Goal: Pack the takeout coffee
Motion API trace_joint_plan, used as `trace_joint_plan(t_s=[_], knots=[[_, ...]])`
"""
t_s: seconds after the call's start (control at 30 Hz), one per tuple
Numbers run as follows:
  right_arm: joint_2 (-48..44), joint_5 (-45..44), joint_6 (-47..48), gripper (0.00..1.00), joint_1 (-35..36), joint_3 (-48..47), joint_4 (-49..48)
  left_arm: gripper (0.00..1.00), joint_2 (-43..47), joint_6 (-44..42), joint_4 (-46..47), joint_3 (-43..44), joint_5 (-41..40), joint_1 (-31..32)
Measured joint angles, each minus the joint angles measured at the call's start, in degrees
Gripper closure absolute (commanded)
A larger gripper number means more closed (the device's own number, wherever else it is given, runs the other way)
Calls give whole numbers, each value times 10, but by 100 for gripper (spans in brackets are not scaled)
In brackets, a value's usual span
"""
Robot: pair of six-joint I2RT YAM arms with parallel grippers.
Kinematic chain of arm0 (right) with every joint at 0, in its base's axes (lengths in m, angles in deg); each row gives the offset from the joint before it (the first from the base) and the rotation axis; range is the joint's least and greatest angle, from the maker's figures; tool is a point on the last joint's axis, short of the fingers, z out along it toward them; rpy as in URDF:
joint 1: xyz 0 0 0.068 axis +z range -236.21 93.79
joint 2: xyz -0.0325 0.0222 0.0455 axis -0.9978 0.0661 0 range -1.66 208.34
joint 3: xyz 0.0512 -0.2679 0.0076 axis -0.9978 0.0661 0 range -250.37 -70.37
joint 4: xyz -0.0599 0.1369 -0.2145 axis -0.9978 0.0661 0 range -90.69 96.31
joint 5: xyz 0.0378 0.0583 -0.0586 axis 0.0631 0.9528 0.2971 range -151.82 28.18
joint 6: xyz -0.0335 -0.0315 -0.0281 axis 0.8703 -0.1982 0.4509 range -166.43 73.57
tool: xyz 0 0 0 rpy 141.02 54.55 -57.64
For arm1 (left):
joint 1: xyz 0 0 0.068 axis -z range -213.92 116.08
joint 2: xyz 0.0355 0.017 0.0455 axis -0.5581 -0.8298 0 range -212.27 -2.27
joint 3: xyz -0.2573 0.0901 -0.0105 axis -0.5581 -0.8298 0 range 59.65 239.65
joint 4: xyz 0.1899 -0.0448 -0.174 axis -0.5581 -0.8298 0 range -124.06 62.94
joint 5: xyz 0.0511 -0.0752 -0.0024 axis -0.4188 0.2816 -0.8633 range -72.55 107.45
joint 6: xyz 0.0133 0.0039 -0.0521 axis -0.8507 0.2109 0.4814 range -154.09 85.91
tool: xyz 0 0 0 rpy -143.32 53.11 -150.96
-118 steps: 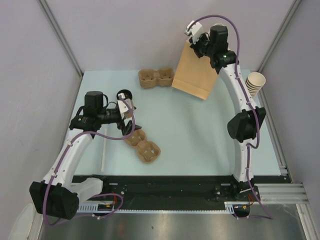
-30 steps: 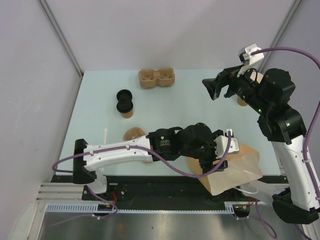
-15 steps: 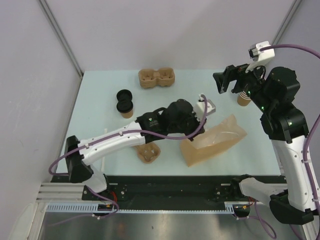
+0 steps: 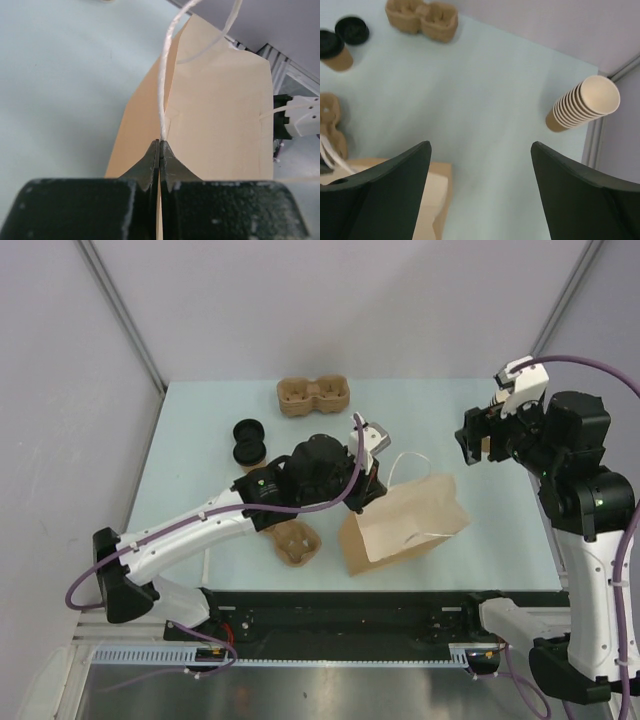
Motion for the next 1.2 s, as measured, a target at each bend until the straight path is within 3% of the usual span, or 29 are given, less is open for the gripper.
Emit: trace_joint_plan(t_s=[0.33, 0.63, 0.8, 1.1, 1.13, 1.2], knots=[[67, 136, 35, 22, -52, -13, 120, 100, 5, 66, 5, -42, 20, -59], [60, 199, 18, 34, -55, 43, 143, 100, 15, 92, 20, -64, 31, -71], [54, 191, 20, 40, -42, 76, 157, 100, 21, 98, 27, -73, 34, -76], [54, 138, 26, 76, -19, 115, 155, 100, 39, 107, 41, -96, 46, -78], [54, 132, 26, 88, -17, 116, 153, 100, 41, 107, 41, -98, 47, -78], [55, 123, 30, 100, -16, 116, 148, 100, 45, 107, 41, -101, 47, -78]])
